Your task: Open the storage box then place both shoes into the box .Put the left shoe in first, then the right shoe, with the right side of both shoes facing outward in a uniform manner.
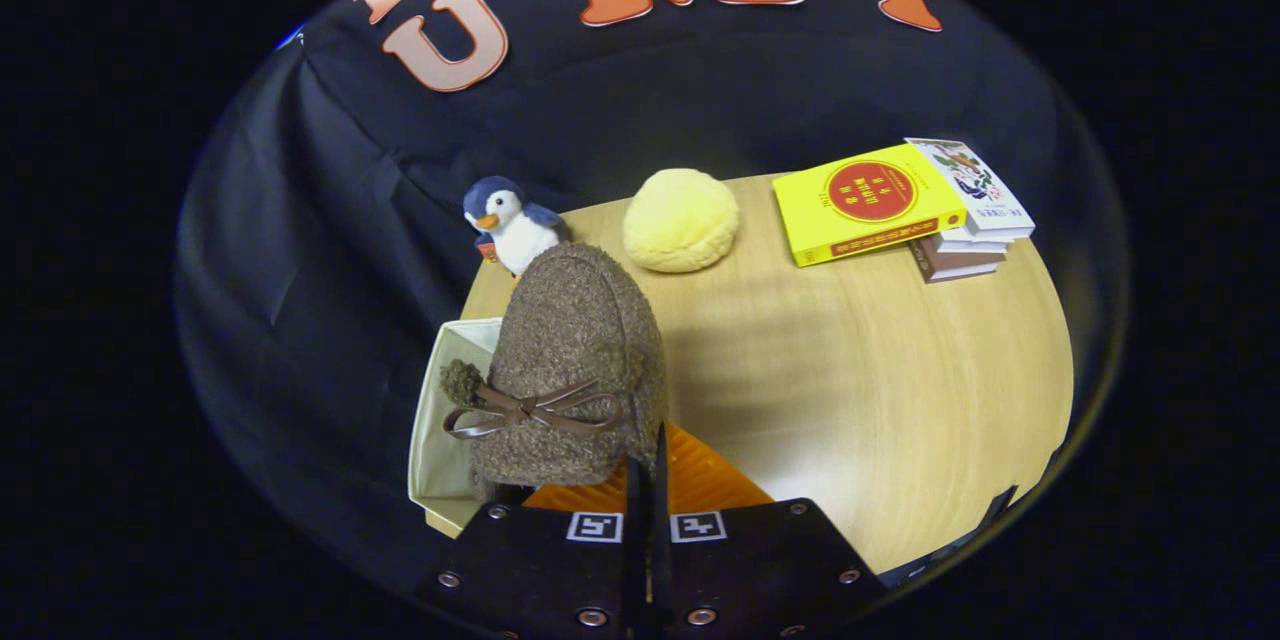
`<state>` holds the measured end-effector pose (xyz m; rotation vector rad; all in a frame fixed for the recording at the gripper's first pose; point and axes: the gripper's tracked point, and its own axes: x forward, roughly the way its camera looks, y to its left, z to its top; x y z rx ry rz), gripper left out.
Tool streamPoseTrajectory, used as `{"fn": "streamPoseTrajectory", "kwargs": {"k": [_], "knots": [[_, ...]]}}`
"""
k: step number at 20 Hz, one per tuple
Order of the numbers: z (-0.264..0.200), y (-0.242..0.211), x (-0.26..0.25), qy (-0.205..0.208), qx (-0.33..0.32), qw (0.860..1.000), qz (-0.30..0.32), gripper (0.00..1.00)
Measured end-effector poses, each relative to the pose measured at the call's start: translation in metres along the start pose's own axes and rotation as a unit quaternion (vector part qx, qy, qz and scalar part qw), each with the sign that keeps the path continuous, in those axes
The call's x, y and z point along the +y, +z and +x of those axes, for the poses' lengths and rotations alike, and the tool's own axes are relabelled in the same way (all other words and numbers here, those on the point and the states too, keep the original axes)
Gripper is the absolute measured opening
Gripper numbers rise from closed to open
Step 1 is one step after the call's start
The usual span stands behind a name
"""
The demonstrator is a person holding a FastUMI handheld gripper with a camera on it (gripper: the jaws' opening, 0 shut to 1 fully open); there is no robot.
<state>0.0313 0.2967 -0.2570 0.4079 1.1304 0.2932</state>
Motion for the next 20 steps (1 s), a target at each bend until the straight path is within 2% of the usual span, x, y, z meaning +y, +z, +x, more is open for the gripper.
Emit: {"fn": "streamPoseTrajectory", "kwargs": {"k": [5,7,16,18,20], "knots": [[0.030,-0.009,0.064,0.000,0.019,1.000,-0.013,0.03],[0.044,-0.017,0.077,-0.013,0.027,0.999,-0.019,0.03],[0.107,-0.072,0.077,-0.100,0.091,0.990,-0.028,0.03],[0.116,-0.082,0.081,-0.104,0.105,0.989,-0.028,0.06],[0.118,-0.082,0.082,-0.109,0.106,0.987,-0.042,0.13]]}}
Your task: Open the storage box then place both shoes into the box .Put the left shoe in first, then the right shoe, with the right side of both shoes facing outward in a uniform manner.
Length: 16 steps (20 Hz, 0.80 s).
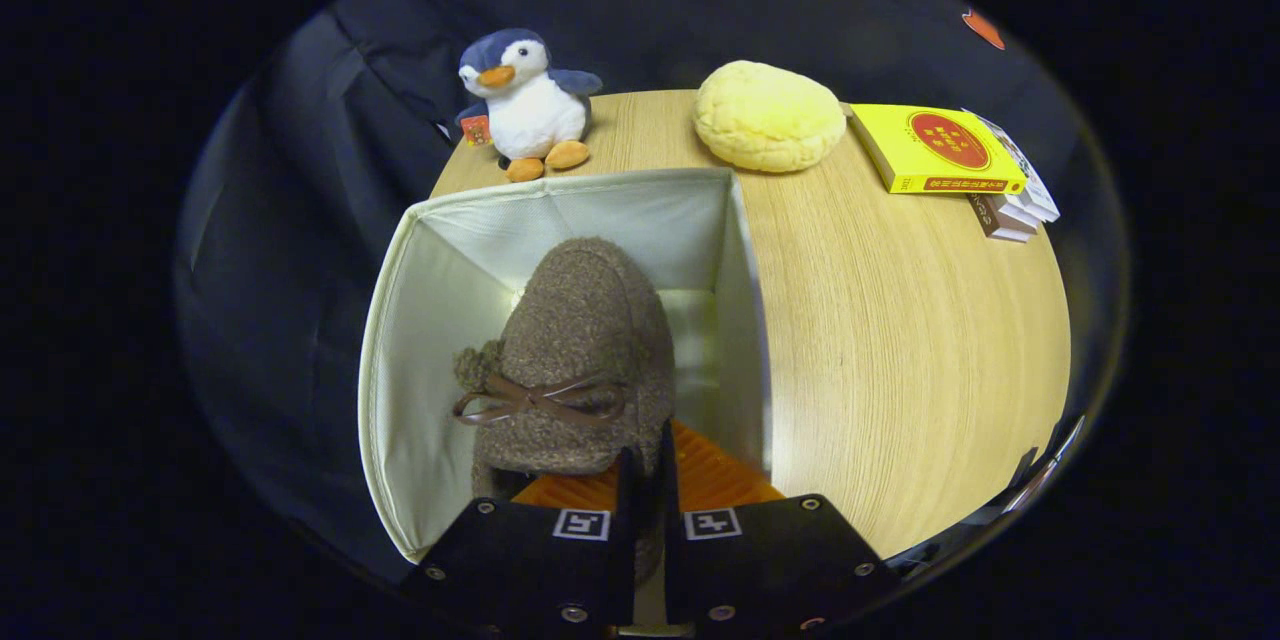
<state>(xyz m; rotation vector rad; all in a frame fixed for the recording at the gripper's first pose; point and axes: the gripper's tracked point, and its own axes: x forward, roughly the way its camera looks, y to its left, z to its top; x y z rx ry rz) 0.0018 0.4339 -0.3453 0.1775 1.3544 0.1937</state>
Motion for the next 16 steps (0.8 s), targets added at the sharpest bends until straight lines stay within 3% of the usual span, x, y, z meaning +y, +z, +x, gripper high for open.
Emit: {"fn": "streamPoseTrajectory", "kwargs": {"k": [5,11,16], "knots": [[-0.029,-0.002,0.004,0.042,-0.006,0.999,0.002,0.44],[-0.098,0.023,-0.009,0.143,-0.071,0.987,0.017,0.61],[-0.148,0.046,-0.069,0.158,-0.147,0.976,-0.002,0.76]]}}
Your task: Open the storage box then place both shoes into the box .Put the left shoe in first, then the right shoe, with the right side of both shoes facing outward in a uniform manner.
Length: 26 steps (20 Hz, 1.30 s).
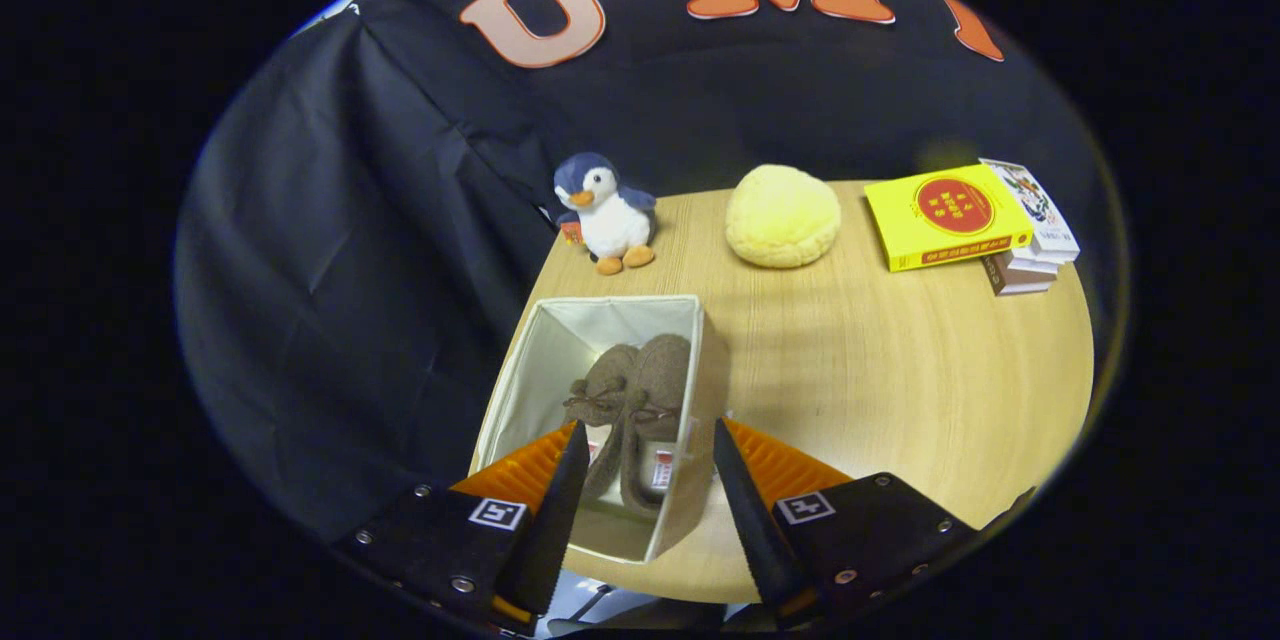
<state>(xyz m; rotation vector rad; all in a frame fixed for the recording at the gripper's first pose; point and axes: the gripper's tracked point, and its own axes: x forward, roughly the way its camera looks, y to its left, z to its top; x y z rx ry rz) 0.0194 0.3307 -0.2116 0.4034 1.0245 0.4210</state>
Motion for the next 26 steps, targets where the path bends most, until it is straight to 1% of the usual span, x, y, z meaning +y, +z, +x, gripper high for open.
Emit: {"fn": "streamPoseTrajectory", "kwargs": {"k": [3,6,9,11,14,16,18,20,22,24,26], "knots": [[-0.038,0.029,-0.041,-0.011,-0.063,0.998,-0.017,0.86],[-0.076,0.052,-0.087,-0.037,-0.115,0.992,-0.031,0.90],[-0.114,0.063,-0.130,-0.055,-0.147,0.987,-0.028,0.92],[-0.141,0.077,-0.157,-0.066,-0.185,0.980,-0.040,0.93],[-0.180,0.103,-0.184,-0.064,-0.269,0.960,-0.042,0.94],[-0.207,0.113,-0.210,-0.083,-0.320,0.942,-0.053,0.93],[-0.229,0.121,-0.232,-0.111,-0.359,0.923,-0.079,0.94],[-0.252,0.127,-0.244,-0.133,-0.393,0.904,-0.103,0.93],[-0.264,0.133,-0.246,-0.139,-0.424,0.887,-0.120,0.94],[-0.274,0.134,-0.246,-0.144,-0.442,0.875,-0.137,0.94],[-0.275,0.134,-0.243,-0.144,-0.453,0.867,-0.151,0.94]]}}
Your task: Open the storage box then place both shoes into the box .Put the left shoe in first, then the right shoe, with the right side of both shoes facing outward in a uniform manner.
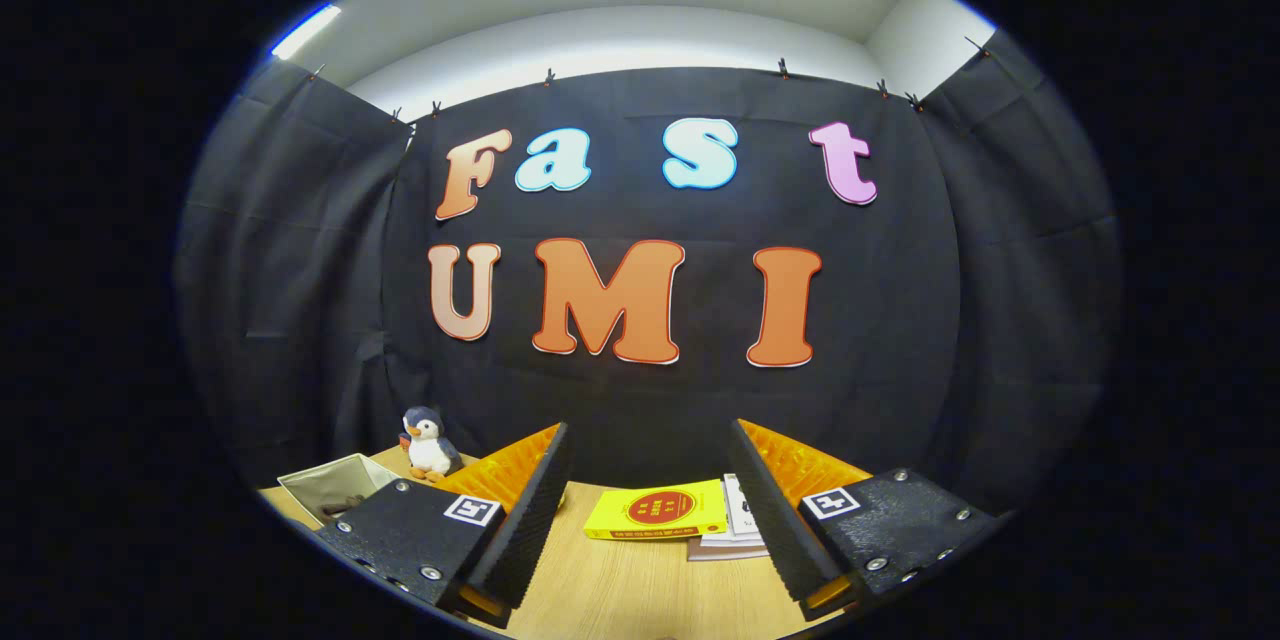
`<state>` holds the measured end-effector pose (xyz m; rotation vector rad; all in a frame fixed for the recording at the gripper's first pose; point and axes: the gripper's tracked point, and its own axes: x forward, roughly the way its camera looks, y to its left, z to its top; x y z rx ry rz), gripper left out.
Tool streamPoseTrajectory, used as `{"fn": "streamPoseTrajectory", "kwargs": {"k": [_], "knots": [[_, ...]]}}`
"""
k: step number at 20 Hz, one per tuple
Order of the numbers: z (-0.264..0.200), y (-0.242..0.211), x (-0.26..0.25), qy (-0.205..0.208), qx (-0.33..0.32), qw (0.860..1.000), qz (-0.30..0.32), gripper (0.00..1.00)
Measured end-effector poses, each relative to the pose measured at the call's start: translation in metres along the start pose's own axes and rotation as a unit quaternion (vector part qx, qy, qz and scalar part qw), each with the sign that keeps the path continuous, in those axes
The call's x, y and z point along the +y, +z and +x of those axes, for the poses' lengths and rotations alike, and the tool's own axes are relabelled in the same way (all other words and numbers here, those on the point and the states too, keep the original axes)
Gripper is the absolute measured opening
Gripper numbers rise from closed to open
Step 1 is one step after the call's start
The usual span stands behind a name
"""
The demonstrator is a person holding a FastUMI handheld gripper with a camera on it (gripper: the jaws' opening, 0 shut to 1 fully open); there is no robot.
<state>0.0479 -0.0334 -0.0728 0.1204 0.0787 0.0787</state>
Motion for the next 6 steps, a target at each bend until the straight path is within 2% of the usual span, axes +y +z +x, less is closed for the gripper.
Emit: {"fn": "streamPoseTrajectory", "kwargs": {"k": [6], "knots": [[0.0014,0.0000,0.0037,0.005,-0.009,1.000,-0.007,0.96]]}}
